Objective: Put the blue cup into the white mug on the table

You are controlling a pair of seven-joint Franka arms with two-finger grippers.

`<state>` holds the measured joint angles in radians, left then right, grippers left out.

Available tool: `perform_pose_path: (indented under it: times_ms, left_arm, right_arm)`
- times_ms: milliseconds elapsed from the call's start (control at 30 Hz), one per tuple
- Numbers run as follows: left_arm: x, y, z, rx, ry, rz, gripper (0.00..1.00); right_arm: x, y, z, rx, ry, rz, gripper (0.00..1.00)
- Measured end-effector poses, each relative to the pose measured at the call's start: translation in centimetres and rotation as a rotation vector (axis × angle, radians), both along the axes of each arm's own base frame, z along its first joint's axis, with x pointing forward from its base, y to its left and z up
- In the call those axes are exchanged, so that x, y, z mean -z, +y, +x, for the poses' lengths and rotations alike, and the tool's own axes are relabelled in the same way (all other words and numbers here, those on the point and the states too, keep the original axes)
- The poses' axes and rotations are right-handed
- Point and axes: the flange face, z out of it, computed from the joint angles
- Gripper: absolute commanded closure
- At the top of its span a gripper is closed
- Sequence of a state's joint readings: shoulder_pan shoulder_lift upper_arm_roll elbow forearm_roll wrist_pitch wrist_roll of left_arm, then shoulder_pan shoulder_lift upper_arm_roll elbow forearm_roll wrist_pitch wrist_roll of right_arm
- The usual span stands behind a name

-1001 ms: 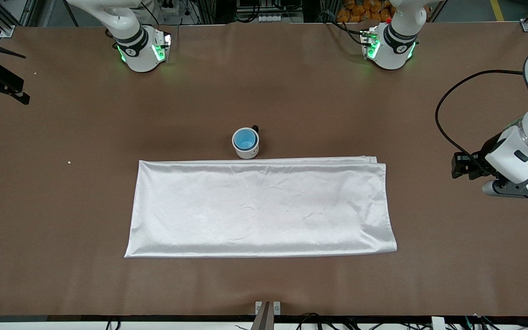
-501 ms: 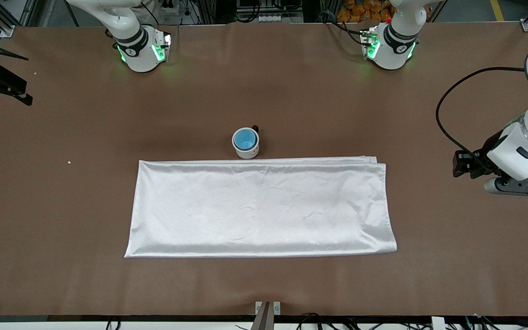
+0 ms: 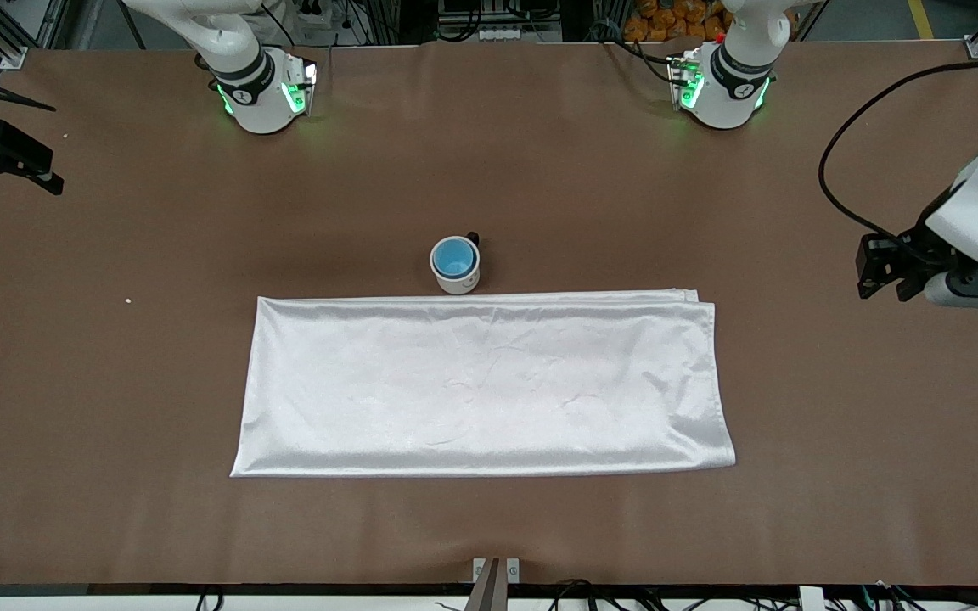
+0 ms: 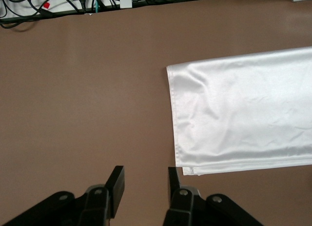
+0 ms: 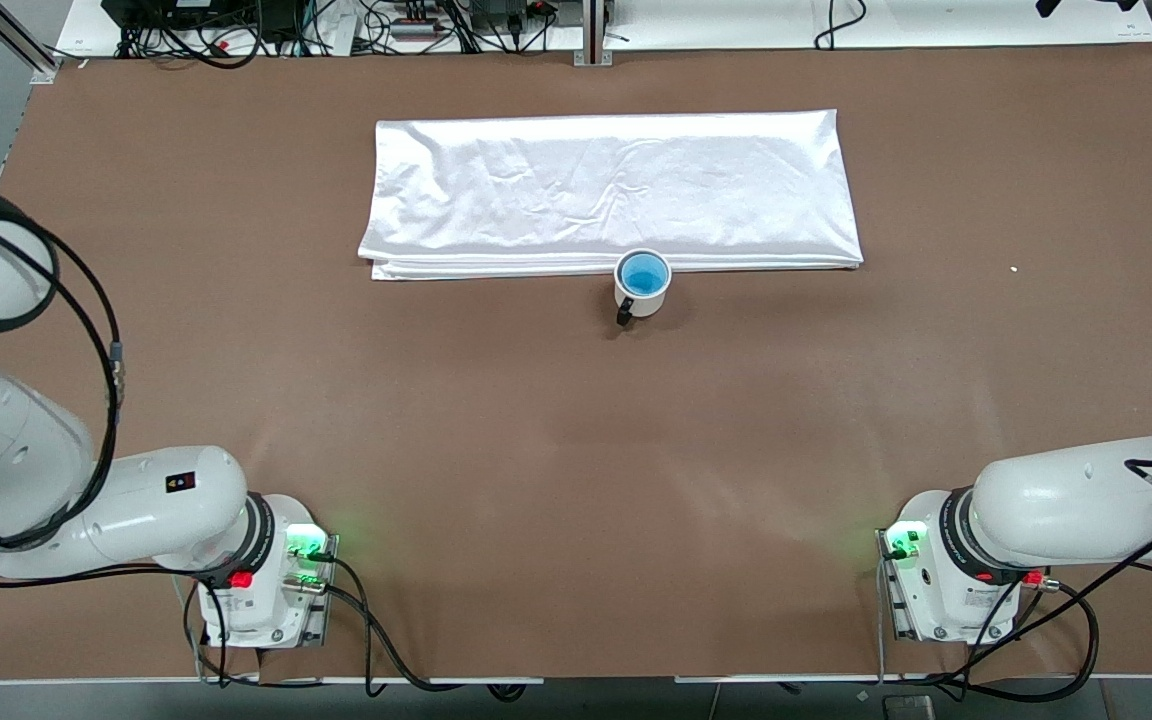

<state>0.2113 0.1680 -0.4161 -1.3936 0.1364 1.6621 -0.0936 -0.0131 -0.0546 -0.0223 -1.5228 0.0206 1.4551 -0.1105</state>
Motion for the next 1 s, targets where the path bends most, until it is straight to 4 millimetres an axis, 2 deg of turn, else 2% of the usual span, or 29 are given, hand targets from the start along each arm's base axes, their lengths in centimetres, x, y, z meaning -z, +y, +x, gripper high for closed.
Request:
perform_pose_path:
  times_ms: [134, 401, 534, 1001]
  left_arm:
    - [0.0, 0.2, -0.7, -0.005, -0.016, 0.012, 0.55]
    - [0.7, 3.9, -0.9, -0.040, -0.017, 0.002, 0.51]
    - [0.9, 4.8, -0.8, -0.050, -0.013, -0.005, 0.51]
    - [1.3, 2.3, -0.7, -0.032, -0.011, -0.013, 0.51]
  right_arm:
    - [0.0, 0.1, 0.0, -0.001, 0.000, 0.000, 0.00]
    - [0.0, 0.1, 0.0, -0.002, 0.000, 0.000, 0.00]
    - [0.0, 0.1, 0.0, -0.002, 0.000, 0.000, 0.00]
    - [0.0, 0.1, 0.0, -0.003, 0.000, 0.000, 0.00]
